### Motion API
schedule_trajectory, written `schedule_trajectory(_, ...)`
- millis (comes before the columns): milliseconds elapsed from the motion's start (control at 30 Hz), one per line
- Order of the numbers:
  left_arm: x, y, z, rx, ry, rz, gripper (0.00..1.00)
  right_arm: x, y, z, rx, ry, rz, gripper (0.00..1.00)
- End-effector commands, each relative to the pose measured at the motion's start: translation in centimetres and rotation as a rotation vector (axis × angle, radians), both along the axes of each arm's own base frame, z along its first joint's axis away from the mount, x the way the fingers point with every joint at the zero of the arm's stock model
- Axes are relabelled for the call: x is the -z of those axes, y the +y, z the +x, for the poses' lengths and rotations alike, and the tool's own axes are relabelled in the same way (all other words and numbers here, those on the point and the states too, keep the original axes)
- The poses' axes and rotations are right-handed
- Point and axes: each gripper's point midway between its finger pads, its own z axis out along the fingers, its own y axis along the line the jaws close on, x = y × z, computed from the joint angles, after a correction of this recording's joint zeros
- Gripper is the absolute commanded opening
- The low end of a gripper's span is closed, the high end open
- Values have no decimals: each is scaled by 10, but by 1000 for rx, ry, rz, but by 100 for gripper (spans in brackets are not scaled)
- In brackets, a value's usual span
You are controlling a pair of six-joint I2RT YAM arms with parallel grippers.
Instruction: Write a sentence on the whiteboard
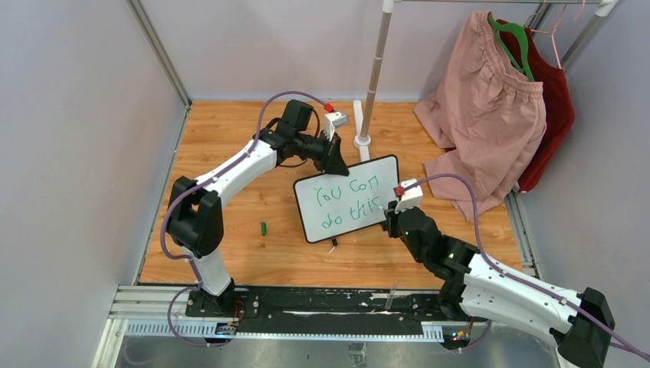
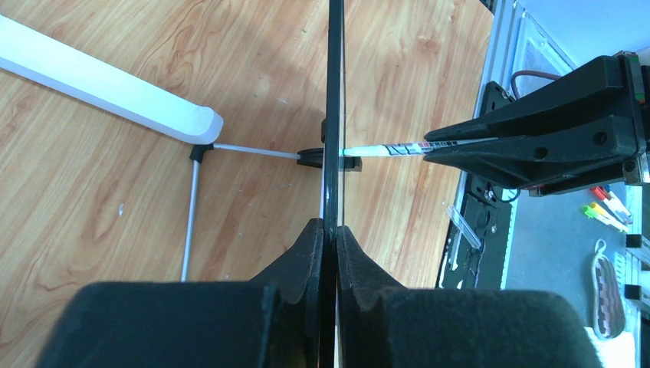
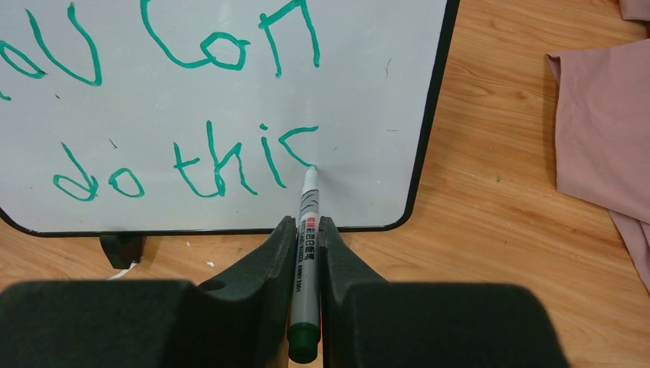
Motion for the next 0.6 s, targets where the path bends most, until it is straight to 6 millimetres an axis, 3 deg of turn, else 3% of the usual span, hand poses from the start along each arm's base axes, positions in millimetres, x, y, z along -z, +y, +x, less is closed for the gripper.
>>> schedule_trajectory(0,-10,-4,-11,24,-6,-19,0,9,-16,3,69,11,-26,0)
schedule_trajectory(567,-11,-4,-10,24,-5,-22,0,20,-14,-3,44,55,-29,0)
